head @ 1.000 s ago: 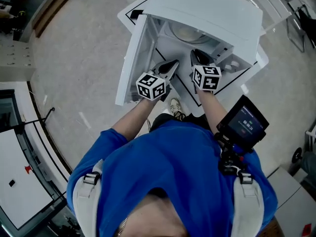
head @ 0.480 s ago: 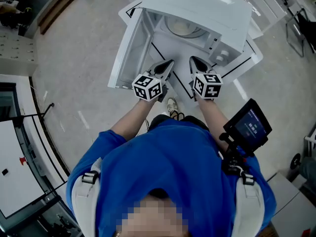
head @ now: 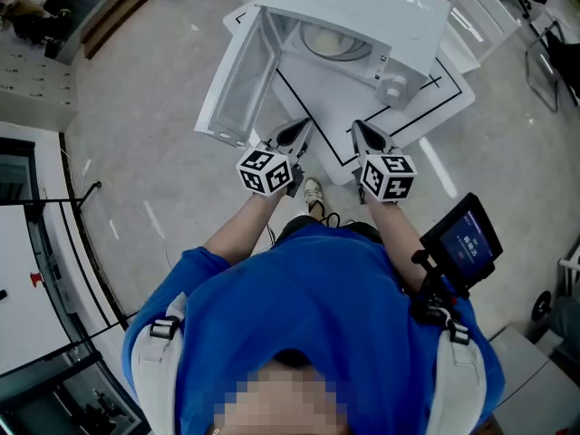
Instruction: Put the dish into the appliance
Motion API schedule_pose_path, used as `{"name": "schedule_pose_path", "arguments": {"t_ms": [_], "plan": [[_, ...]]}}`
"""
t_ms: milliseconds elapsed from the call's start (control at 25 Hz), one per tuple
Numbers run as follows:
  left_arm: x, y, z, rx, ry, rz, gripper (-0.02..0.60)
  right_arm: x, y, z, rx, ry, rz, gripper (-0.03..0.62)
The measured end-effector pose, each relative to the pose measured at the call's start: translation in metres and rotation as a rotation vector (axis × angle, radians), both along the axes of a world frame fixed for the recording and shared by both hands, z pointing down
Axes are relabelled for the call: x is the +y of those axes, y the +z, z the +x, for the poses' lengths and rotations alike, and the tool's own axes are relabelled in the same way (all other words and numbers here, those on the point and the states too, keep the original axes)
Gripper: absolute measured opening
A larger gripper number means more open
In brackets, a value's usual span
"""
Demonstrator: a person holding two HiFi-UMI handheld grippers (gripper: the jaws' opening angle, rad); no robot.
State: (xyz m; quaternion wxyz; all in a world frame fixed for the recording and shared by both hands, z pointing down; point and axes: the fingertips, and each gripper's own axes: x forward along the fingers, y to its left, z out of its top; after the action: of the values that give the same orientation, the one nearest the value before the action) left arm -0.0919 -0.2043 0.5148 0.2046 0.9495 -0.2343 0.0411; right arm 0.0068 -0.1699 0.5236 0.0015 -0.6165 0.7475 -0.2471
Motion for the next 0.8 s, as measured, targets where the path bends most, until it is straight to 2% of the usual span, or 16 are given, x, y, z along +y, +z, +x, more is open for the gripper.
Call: {"name": "schedule_pose_path", "arguments": {"t_ms": [360, 800], "plan": [[0.050, -0.022, -0.015, 0.015, -0.019, 0.010, 0.006, 0.054, -0.025, -0.010, -0.036, -0.027, 0.032, 0.002], [0.061, -0.017, -0.021, 0.013, -0.035, 0.016, 0.006, 0.064, -0.024, -0.014, -0.056, -0.045, 0.044, 0.002]]}}
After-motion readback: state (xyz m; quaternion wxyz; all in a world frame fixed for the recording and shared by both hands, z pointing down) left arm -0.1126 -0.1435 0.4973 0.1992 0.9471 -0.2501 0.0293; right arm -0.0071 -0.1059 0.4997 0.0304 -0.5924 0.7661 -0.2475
